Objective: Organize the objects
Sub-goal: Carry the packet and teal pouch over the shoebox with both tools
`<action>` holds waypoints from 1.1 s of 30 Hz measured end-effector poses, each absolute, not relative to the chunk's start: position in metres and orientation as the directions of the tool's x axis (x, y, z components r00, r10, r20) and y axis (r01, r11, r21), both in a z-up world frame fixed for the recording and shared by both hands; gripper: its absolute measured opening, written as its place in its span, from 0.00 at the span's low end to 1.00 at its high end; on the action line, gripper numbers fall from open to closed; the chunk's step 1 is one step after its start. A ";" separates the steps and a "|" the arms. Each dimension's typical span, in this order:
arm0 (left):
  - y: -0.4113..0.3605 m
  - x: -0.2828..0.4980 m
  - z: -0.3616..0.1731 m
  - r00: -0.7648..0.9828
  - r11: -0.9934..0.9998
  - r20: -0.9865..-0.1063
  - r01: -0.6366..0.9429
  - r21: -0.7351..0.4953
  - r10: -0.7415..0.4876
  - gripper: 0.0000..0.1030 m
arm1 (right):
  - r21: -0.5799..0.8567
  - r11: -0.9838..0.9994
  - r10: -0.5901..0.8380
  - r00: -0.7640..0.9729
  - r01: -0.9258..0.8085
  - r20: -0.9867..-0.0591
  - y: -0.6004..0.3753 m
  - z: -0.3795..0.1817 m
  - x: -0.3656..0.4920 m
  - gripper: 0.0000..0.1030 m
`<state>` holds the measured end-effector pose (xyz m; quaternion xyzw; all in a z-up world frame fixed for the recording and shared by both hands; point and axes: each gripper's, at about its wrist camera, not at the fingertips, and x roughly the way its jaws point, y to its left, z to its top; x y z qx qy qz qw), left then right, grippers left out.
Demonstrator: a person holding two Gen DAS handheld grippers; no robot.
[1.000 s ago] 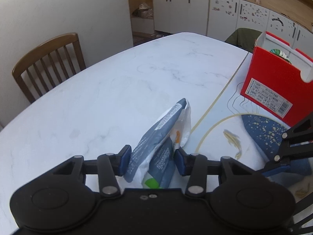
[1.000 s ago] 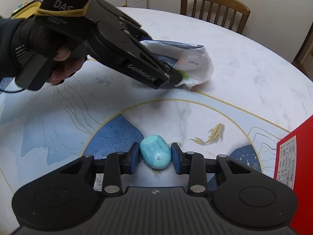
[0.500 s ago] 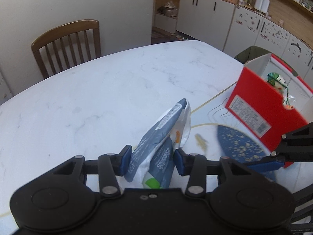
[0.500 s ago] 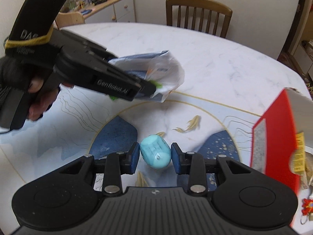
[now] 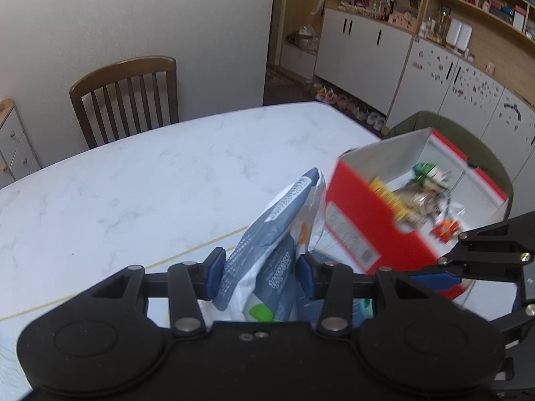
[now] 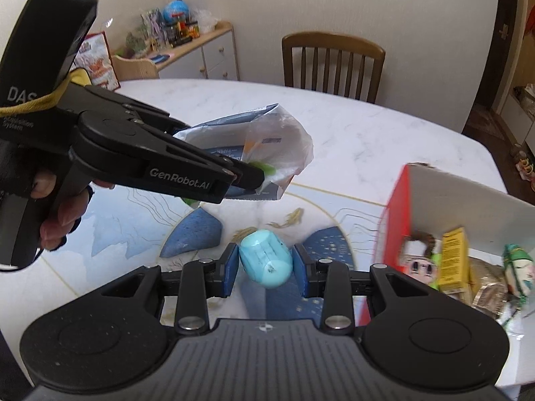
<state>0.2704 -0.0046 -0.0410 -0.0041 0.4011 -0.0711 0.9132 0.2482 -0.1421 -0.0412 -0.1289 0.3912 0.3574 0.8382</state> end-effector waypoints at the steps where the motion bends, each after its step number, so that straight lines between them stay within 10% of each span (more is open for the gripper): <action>1: -0.011 0.269 -0.038 0.672 0.990 -0.728 0.121 -0.070 -0.134 0.43 | 0.064 0.711 0.502 0.442 -0.700 -0.743 -0.149 -0.039 0.248 0.33; 33: -0.215 0.330 -0.051 0.606 0.973 -0.773 0.219 -0.067 -0.190 0.43 | 0.022 0.844 0.370 0.552 -0.536 -0.747 -0.367 -0.044 0.321 0.33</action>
